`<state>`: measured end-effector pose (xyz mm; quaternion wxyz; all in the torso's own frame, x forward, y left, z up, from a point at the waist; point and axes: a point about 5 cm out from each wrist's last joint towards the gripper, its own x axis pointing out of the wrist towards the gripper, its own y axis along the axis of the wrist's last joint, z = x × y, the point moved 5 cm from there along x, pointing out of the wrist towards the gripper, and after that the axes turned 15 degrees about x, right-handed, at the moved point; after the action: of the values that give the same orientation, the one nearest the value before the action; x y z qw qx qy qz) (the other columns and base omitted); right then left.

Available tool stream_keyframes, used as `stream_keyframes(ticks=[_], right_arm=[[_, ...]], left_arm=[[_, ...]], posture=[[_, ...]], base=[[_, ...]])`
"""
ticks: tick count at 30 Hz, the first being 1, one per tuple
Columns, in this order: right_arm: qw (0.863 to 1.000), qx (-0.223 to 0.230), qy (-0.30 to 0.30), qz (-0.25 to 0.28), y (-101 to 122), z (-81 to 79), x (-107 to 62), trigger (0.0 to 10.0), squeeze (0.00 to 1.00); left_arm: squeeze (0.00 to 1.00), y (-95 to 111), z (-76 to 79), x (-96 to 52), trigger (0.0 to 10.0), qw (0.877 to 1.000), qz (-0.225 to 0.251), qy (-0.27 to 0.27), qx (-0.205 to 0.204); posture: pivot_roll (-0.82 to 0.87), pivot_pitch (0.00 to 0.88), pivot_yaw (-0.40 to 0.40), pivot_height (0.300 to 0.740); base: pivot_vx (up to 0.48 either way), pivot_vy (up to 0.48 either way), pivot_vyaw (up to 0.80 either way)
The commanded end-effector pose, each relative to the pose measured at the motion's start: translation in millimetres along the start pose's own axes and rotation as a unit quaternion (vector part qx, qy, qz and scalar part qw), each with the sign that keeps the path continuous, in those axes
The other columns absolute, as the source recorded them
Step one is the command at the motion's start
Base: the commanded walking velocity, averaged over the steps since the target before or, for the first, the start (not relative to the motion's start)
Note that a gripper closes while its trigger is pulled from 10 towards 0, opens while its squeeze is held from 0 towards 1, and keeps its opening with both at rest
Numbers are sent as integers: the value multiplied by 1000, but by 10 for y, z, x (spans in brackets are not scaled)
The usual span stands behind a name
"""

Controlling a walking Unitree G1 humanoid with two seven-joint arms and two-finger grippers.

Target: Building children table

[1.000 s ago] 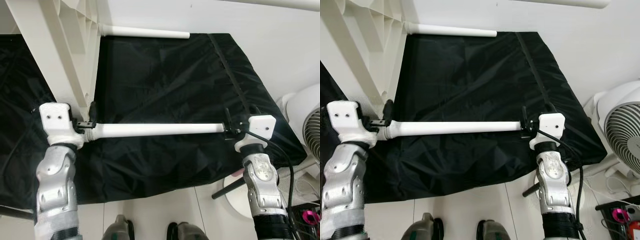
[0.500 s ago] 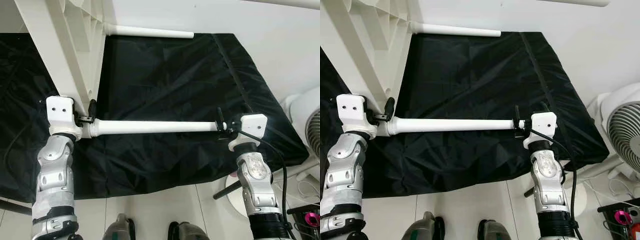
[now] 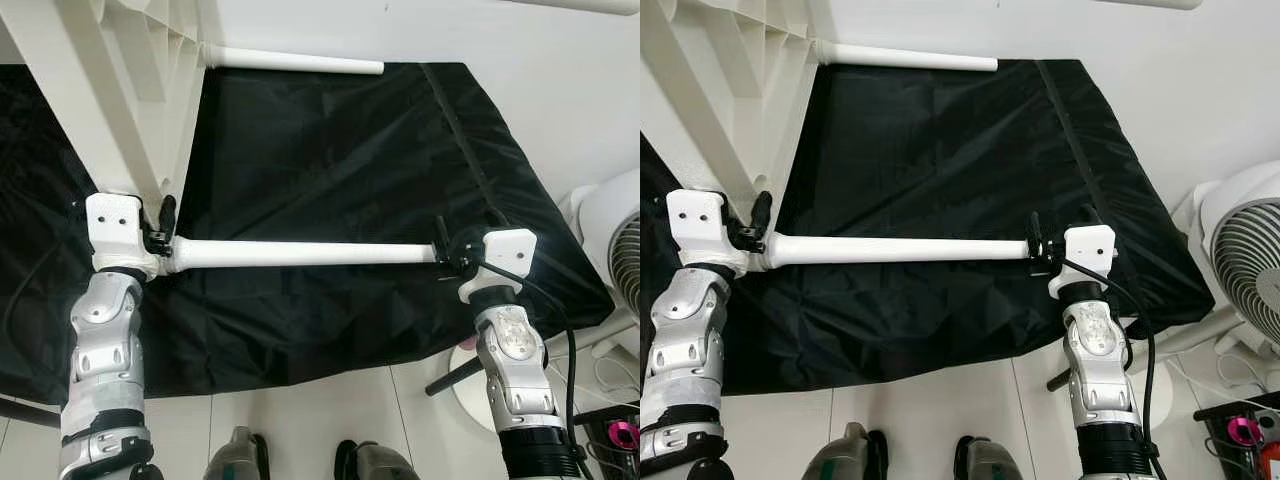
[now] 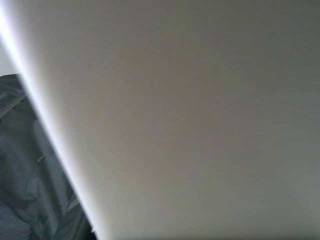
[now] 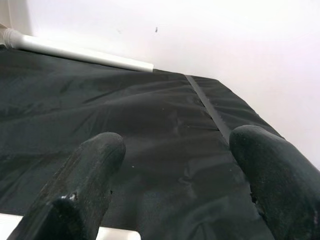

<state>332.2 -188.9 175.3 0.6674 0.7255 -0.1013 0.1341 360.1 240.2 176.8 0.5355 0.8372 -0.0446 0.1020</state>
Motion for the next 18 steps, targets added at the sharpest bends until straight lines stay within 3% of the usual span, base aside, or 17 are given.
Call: stream_keyframes(ticks=[1, 7, 11, 14, 18], right_arm=[[1000, 0, -8, -5, -23, 45, -26, 10000, 0], [1000, -2, -11, -8, -39, 69, -37, 10000, 0], [1000, -1, -10, -9, -47, 67, -33, 10000, 0], [1000, 0, -6, -10, -57, 48, -12, 10000, 0], [1000, 0, -3, -11, -63, 36, 6, 10000, 0]], left_arm=[[0, 14, -398, -47, 0, 991, -9, 130, 12], [0, 10, -629, -278, 0, 988, 2, 150, 22], [0, -6, -703, -346, 0, 987, 1, 157, 29], [0, -18, -857, -501, 0, 984, 2, 178, 31], [0, -32, -925, -632, 0, 982, 0, 184, 31]], posture=[[-33, 140, 3, 740], [-20, 149, -3, 740], [-14, 151, -5, 740], [-5, 153, -11, 740], [2, 155, -14, 740]], base=[[0, 0, 0], [0, 0, 0], [0, 0, 0], [0, 0, 0], [0, 0, 0]])
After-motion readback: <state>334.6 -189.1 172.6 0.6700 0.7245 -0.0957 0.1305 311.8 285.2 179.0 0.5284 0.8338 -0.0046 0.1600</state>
